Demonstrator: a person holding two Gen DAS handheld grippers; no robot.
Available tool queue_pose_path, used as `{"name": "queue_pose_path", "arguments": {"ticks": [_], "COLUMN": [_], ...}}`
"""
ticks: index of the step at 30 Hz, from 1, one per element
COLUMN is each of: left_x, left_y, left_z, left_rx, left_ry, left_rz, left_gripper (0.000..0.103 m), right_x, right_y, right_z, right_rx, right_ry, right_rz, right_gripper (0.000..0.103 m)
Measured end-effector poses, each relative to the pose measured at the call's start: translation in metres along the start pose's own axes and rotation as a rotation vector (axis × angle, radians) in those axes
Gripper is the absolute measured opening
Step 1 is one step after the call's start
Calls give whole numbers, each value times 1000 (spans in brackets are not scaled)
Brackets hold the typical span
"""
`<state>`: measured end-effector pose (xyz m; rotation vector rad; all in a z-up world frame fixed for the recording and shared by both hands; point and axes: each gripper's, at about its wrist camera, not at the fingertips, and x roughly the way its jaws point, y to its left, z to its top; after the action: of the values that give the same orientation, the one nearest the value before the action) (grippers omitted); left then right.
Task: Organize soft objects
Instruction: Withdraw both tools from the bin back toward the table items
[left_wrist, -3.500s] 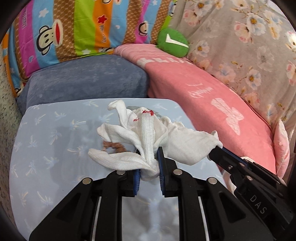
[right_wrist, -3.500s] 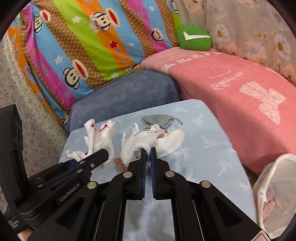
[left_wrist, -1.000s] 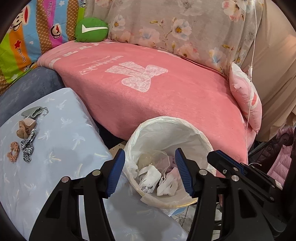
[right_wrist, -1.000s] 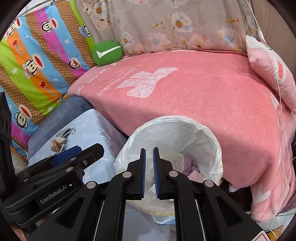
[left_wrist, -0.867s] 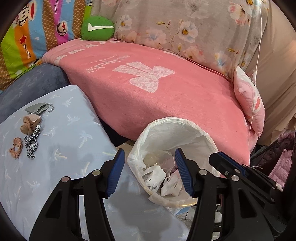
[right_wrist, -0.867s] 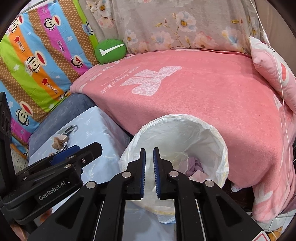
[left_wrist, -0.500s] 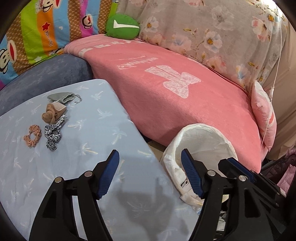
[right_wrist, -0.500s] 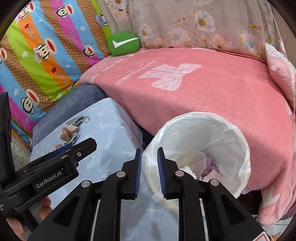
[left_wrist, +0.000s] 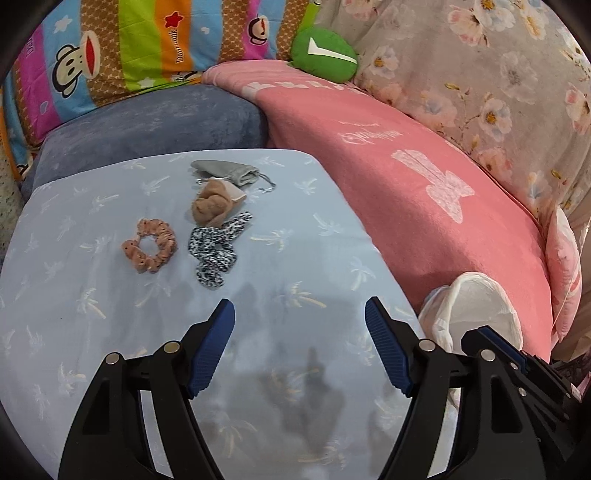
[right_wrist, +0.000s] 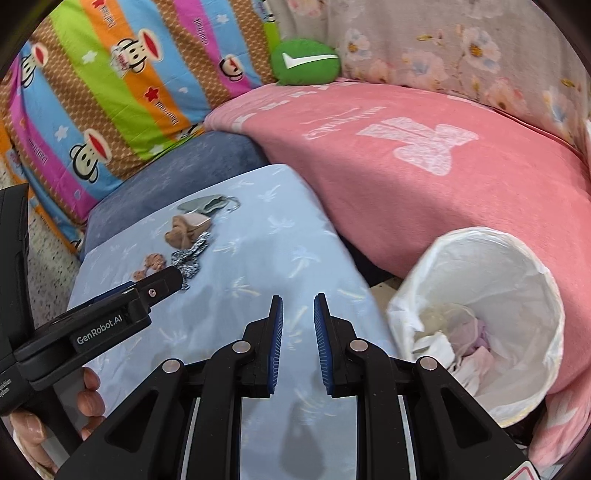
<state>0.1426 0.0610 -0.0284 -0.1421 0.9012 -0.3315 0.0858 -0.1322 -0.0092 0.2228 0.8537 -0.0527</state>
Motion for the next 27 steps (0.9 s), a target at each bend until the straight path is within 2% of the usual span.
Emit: {"name": "queue_pose_path", "arguments": {"ticks": [11, 14, 21, 27], "left_x": [2, 6, 25, 45], "left_y": [71, 90, 137, 160], "left_z": [7, 9, 15, 25], "left_rx": [-81, -96, -163, -184], "left_ry": [3, 8, 48, 72], "left_rz": [79, 110, 149, 171], "left_gripper": [73, 76, 77, 77], "right_x": [41, 55, 100, 138], "right_y": [66, 81, 116, 140], "right_z": [5, 8, 15, 25], "right_rx": [-89, -105, -129, -143], "right_ry": [55, 68, 115, 151], "right_rz": [38, 46, 68, 89], "right_gripper": [19, 24, 26, 26]}}
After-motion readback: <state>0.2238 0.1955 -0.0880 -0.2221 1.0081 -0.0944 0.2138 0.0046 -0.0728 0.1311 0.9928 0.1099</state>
